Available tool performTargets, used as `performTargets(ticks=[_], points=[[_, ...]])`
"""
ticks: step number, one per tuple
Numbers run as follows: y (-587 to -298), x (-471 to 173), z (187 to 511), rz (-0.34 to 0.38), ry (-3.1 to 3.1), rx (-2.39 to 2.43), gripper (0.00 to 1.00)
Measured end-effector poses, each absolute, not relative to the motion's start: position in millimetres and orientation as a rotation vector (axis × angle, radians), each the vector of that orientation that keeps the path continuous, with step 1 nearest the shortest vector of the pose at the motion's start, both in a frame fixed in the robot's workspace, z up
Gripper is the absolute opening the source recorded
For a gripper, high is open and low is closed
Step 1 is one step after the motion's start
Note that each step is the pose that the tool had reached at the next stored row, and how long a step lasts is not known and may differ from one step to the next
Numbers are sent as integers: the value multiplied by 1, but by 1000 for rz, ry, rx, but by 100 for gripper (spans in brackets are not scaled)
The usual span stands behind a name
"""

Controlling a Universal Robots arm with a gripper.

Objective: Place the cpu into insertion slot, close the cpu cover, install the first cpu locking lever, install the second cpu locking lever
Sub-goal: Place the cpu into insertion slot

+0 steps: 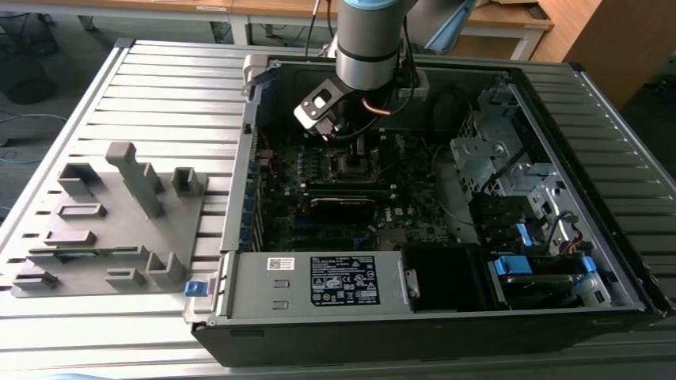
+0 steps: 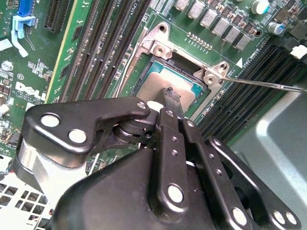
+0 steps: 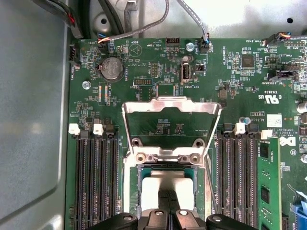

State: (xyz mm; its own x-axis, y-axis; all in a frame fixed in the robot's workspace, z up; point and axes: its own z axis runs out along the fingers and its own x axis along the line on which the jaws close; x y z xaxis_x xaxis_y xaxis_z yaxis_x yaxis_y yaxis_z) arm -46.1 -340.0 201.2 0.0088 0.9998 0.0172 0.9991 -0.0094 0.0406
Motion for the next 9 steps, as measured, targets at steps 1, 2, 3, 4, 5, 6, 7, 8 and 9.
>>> performTargets(ticks=[1, 2, 3, 4, 5, 6, 7, 8, 9], points=[[-340, -46, 201, 64, 2199, 2219, 11], [-340, -46, 201, 64, 2199, 2219, 11], [-340, -46, 200, 64, 2199, 2219, 11], [-340, -46, 200, 63, 2199, 2219, 11], [-340, -46, 200, 63, 2199, 2219, 11], [-340, -46, 200, 62, 2199, 2219, 11], [-340, -46, 200, 62, 2199, 2219, 11], [-340, -46, 199, 63, 2199, 2219, 11], [-340, -46, 199, 63, 2199, 2219, 11]])
